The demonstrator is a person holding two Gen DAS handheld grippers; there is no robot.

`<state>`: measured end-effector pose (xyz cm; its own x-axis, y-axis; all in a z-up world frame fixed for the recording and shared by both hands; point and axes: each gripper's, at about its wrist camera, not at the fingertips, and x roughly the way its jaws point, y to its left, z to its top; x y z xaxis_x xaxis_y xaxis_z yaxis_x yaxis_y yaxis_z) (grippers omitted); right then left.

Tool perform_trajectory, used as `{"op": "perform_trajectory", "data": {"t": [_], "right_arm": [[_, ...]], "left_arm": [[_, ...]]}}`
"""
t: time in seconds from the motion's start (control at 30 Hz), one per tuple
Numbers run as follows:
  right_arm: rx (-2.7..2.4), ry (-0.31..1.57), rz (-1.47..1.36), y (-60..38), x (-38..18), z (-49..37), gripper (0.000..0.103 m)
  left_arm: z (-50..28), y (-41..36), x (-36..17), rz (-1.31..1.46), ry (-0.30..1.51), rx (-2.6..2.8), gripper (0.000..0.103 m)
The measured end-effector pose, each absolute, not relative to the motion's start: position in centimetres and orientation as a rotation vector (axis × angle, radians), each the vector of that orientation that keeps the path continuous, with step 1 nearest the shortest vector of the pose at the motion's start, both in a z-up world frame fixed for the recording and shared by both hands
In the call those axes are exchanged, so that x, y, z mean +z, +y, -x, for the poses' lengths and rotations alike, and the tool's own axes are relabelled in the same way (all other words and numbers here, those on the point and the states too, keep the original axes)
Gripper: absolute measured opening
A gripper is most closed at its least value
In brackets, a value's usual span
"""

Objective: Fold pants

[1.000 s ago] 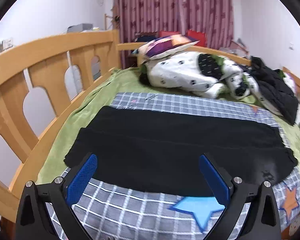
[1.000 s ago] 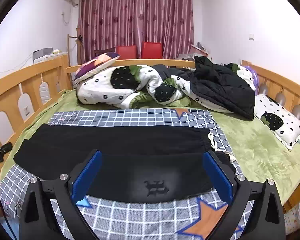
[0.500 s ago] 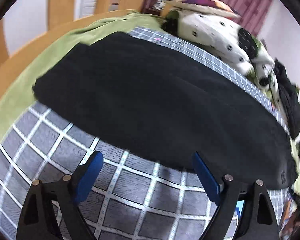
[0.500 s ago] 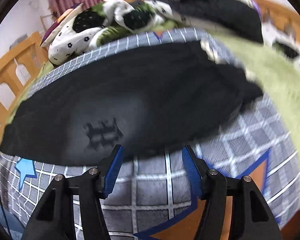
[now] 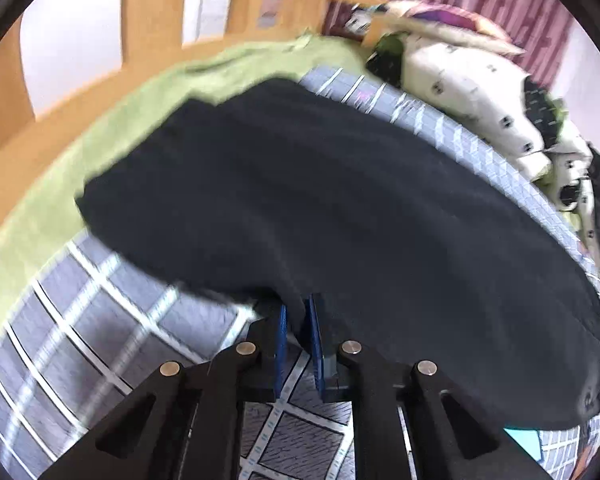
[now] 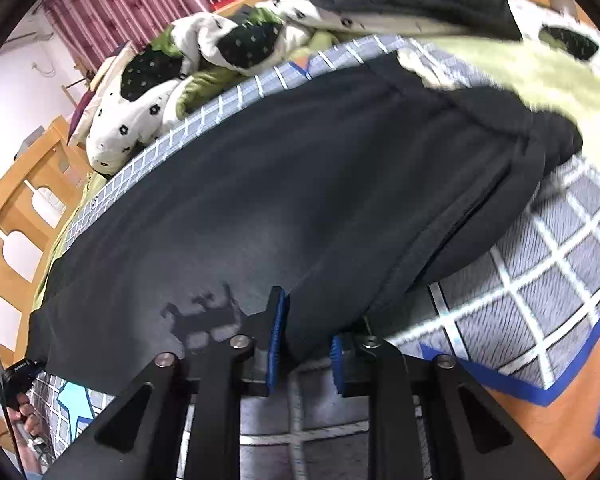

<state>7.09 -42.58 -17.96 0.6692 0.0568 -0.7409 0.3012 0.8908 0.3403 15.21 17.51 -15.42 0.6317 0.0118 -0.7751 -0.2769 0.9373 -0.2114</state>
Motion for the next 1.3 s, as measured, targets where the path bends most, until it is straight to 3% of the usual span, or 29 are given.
{"op": "perform_trajectory", "data": {"t": [0.23,0.4,0.77,1.03,1.1,1.13,1.17,1.2,1.3], "right_arm": [[-0.062,0.671,-0.382,-42.2,-10.3,-8.9,0.018],[-0.054,0.639,-0.367,-43.1,-8.0,-13.3,0.018],[-0.094,0.635,-0.319,-44.4,-10.5,-25.1,0.018],[-0.181,0.725,-0.265,-44.6,-15.3,-31.1,0.018],[-0.172,0.740,-0.287,-44.9,-15.5,-31.0,0.024],[-0.176,0.748,-0.281,-44.9,-15.4,-30.5,0.033],[-0.182,0.750,-0.269,-44.8,-15.2,-30.2,0.042],[-0.200,0.748,-0.235,-44.6,-14.8,-29.2,0.045],[-0.196,0.740,-0.201,-44.1,-13.5,-26.1,0.048]], "left_arm": [[-17.3,19.1,-9.9,0.386,0.742,0.119,0.011],[-22.0,17.6,-7.7,0.322,0.683,0.151,0.011],[-34.7,11.8,-9.1,0.118,0.555,0.272,0.011],[-39.1,10.0,-11.9,0.034,0.615,0.287,0.012],[-38.7,10.1,-11.9,0.053,0.661,0.271,0.026],[-38.1,10.3,-11.9,0.065,0.673,0.264,0.030],[-37.1,10.5,-11.7,0.081,0.684,0.250,0.040],[-36.4,10.5,-11.6,0.086,0.692,0.243,0.054],[-32.7,10.7,-11.4,0.084,0.727,0.198,0.062]]}}
